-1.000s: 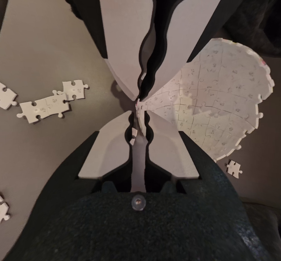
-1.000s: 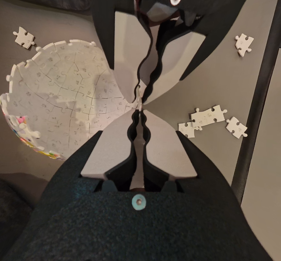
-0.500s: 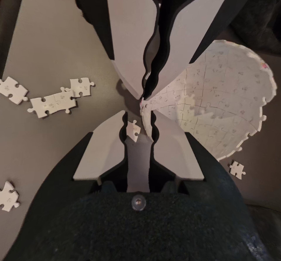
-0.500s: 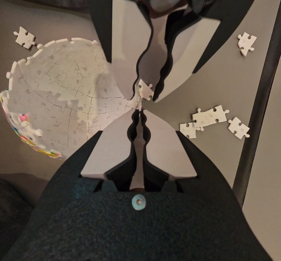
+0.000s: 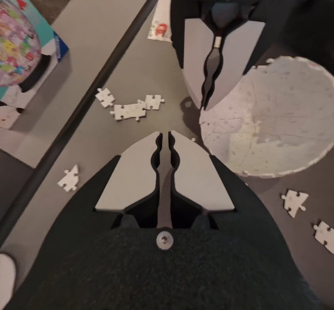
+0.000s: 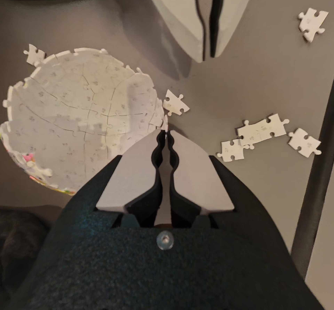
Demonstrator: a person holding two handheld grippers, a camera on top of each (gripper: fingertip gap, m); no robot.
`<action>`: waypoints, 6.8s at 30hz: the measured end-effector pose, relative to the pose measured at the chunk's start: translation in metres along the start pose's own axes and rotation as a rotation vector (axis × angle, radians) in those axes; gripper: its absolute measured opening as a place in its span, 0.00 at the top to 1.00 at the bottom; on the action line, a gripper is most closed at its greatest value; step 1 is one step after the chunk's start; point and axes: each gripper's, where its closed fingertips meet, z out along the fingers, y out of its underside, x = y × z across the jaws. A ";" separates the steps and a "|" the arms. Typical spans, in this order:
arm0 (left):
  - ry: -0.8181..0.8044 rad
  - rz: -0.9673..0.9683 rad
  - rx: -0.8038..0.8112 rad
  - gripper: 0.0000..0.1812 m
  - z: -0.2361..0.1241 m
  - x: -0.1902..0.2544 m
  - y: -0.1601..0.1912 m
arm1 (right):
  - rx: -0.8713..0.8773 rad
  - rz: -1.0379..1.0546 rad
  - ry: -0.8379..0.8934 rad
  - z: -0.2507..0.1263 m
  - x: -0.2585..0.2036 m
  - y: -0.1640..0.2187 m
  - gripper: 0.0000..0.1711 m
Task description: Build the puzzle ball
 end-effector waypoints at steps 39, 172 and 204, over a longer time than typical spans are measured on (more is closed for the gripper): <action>0.370 0.253 0.424 0.98 0.015 0.045 -0.002 | -0.099 0.189 -0.365 0.036 -0.023 0.016 0.98; 0.739 0.311 -0.169 0.94 0.046 0.090 0.044 | 0.433 0.695 0.792 0.013 -0.102 0.018 0.40; 0.761 0.300 -0.148 1.00 0.060 0.112 0.047 | 0.340 0.639 0.837 0.006 -0.097 0.012 0.40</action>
